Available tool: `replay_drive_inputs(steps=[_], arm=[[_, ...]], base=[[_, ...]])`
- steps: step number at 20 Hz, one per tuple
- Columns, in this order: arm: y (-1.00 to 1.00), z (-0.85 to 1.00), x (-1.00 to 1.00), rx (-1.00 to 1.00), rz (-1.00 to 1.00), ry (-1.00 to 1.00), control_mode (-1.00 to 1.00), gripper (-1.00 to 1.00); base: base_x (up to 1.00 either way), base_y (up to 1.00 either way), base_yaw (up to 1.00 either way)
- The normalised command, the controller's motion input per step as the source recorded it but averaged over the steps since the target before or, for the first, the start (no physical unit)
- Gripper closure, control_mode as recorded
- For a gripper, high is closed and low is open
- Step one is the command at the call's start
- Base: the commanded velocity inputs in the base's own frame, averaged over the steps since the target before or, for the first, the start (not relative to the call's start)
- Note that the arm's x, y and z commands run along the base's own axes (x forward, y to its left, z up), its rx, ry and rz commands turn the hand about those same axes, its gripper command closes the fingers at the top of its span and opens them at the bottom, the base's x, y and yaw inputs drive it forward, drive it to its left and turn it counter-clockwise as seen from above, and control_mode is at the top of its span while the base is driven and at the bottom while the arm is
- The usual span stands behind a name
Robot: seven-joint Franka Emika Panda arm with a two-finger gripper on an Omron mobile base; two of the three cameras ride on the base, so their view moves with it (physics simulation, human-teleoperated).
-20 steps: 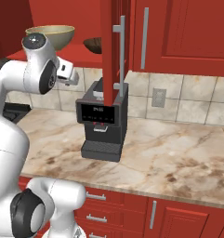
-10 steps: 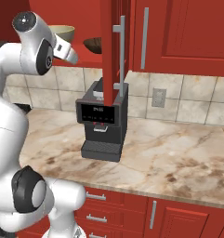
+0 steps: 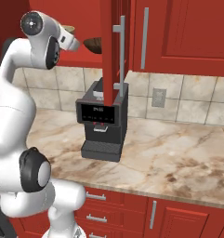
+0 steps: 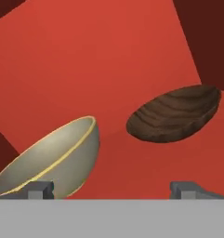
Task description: Take the smaller bowl and place it next to the appetizer plate on the dining counter , and place the larger bowl next to the plate with cooked food.
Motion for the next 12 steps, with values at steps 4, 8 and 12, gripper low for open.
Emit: replay_drive_inputs(steps=[4,8,12], arm=[[0.31,0.33,0.58,0.13,-0.05,0.03,-1.00,-1.00],[0.65,0.01,0.64,0.01,-0.03,0.12,-1.00,-1.00],[0.56,-0.06,0.71,0.00,0.00,0.20,-1.00,-1.00]], base=[[0.00,0.00,0.00],[0.00,0.00,0.00],[0.00,0.00,0.00]])
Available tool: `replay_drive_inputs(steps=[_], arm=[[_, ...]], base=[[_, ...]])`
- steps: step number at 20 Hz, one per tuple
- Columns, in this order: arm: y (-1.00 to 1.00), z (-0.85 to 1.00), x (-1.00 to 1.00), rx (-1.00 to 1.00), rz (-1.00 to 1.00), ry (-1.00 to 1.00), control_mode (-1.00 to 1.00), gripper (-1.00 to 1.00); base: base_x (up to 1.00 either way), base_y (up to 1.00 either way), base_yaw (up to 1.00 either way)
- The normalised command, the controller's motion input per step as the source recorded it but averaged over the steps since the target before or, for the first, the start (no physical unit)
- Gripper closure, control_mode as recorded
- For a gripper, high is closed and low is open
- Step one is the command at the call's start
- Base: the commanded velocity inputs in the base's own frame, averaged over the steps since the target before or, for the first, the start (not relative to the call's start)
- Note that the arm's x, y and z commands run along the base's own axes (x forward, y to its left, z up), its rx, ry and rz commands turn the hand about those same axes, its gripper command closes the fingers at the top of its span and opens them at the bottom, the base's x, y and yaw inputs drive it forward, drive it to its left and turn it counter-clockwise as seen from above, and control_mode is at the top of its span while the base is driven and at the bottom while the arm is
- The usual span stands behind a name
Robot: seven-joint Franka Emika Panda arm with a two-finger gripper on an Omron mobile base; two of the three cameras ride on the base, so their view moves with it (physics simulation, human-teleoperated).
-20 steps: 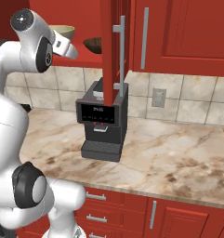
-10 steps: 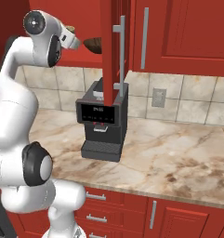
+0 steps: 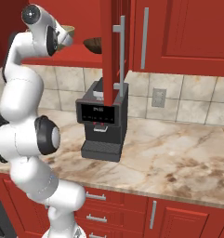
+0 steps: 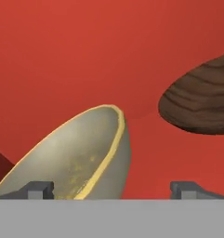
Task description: Take the smaller bowl and place it next to the appetizer plate on the dining counter , and place the larger bowl next to the plate with cooked food.
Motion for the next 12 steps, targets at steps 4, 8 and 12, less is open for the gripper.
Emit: replay_drive_inputs(steps=[4,8,12], arm=[[0.37,-0.29,0.65,0.00,0.00,0.17,-1.00,-1.00],[0.32,-0.66,0.52,0.00,0.00,0.25,-1.00,-1.00],[0.33,-0.59,0.59,0.00,0.00,0.16,-1.00,1.00]], base=[[0.00,0.00,0.00],[0.00,0.00,0.00],[0.00,0.00,0.00]])
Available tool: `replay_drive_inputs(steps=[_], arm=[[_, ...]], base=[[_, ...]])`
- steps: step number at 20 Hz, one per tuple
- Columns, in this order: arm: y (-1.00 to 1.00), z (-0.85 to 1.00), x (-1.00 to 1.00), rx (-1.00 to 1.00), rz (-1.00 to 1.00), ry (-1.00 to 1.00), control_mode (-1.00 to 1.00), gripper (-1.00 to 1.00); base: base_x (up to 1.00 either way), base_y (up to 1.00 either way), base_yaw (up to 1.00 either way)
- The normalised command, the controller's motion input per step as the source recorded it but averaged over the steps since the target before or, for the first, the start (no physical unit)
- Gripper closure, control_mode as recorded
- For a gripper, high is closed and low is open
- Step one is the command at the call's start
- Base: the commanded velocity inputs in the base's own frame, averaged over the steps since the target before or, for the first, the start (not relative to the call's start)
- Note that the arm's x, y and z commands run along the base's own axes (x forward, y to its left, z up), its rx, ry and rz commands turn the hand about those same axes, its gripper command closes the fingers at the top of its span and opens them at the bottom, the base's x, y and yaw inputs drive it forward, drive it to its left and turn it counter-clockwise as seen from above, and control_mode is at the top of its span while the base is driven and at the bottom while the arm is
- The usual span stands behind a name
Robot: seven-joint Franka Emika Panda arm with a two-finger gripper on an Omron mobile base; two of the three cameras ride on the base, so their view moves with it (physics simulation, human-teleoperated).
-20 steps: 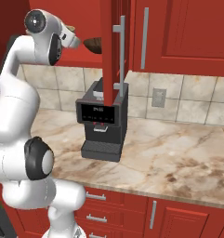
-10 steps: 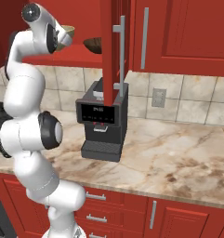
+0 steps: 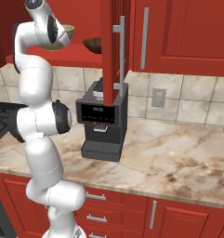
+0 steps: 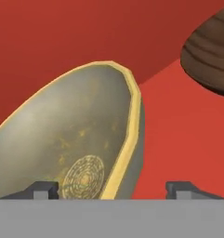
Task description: Take the smaller bowl and place it next to the appetizer plate on the dining counter , and place the larger bowl next to the plate with cooked food.
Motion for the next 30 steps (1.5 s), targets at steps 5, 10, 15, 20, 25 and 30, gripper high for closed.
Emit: replay_drive_inputs(steps=[5,10,15,20,25,30], arm=[[0.11,-0.57,0.15,-0.10,-0.18,-0.30,-1.00,1.00],[-0.01,-0.52,-0.02,0.19,-0.21,-0.39,-1.00,1.00],[-0.16,-0.10,-0.57,0.37,-0.29,-0.33,-1.00,1.00],[-0.33,0.21,-1.00,0.35,-0.20,0.01,-1.00,1.00],[-0.03,0.30,-1.00,0.14,-0.09,0.00,-1.00,1.00],[0.00,0.01,-1.00,0.04,-0.09,0.14,-1.00,1.00]], base=[[0.00,0.00,0.00],[0.00,0.00,0.00],[0.00,0.00,0.00],[0.00,0.00,0.00],[0.00,0.00,0.00],[0.00,0.00,0.00]])
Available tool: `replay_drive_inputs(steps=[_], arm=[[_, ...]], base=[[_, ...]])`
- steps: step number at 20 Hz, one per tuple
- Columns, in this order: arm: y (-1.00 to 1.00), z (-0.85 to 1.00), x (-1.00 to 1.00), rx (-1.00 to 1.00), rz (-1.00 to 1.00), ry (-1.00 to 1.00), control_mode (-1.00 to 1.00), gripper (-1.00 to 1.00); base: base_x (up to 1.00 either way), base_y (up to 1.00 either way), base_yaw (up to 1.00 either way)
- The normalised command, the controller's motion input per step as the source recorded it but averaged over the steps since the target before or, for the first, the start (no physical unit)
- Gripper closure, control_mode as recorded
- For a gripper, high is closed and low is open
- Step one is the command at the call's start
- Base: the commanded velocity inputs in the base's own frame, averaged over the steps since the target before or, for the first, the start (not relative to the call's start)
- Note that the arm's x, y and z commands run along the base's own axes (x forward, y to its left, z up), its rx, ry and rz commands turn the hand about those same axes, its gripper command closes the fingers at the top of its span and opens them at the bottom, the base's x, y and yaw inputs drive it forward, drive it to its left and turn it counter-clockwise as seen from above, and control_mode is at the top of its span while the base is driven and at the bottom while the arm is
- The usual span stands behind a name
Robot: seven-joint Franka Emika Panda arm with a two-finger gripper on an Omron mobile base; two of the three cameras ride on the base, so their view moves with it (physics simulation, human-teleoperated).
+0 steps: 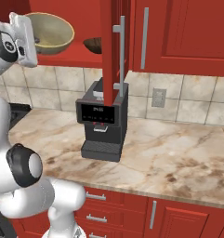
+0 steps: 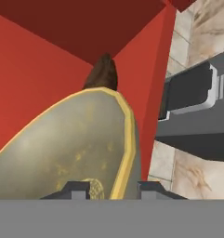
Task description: Take the smaller bowl and place it next to the appetizer plate on the dining counter , and place the larger bowl next to the plate with cooked food.
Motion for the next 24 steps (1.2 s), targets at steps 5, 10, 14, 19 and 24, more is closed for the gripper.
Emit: replay_drive_inputs(steps=[5,10,14,19,24], arm=[[0.02,-0.54,-1.00,-0.03,-0.20,0.32,-1.00,1.00],[0.18,-0.78,-1.00,-0.16,-0.24,0.46,-1.00,1.00],[0.09,-0.89,-1.00,-0.21,-0.23,0.50,-1.00,1.00],[-0.50,-1.00,-0.96,-0.17,-0.43,0.30,-1.00,1.00],[-1.00,-0.93,-0.93,0.00,-0.22,-0.10,-1.00,1.00]], base=[[0.00,0.00,0.00],[0.00,0.00,0.00],[0.00,0.00,0.00],[0.00,0.00,0.00],[0.00,0.00,0.00]])
